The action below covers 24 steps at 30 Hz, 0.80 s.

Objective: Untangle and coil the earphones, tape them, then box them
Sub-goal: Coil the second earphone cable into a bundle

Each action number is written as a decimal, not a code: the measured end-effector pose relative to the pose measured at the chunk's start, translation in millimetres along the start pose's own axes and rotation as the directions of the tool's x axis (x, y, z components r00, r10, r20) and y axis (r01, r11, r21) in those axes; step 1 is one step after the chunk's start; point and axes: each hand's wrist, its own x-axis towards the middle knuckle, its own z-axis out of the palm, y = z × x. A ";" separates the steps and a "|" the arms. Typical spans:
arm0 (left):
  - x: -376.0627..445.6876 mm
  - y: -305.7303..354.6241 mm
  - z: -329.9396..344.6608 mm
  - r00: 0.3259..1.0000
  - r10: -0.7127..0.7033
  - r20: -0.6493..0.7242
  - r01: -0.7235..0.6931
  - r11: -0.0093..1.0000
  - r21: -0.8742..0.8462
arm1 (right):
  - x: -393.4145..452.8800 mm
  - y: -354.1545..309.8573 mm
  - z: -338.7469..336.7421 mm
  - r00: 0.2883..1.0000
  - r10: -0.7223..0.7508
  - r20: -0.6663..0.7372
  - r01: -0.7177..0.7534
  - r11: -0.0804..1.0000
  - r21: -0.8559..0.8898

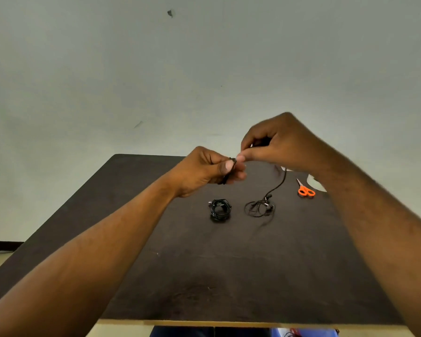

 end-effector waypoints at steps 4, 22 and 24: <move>-5.4 -2.2 4.2 0.993 -0.097 0.068 0.105 0.987 -0.120 | 10.9 -0.1 -18.3 1.000 0.003 0.009 -0.003 1.000 0.005; 7.6 42.6 -5.6 0.957 0.093 -0.274 -0.198 0.901 -0.385 | -25.2 33.5 92.3 0.961 0.261 -0.088 -0.186 0.851 0.491; 9.6 39.0 -16.7 0.919 0.056 -0.390 -0.218 0.897 -0.385 | -30.1 28.7 91.1 0.973 0.213 -0.093 -0.150 0.882 0.447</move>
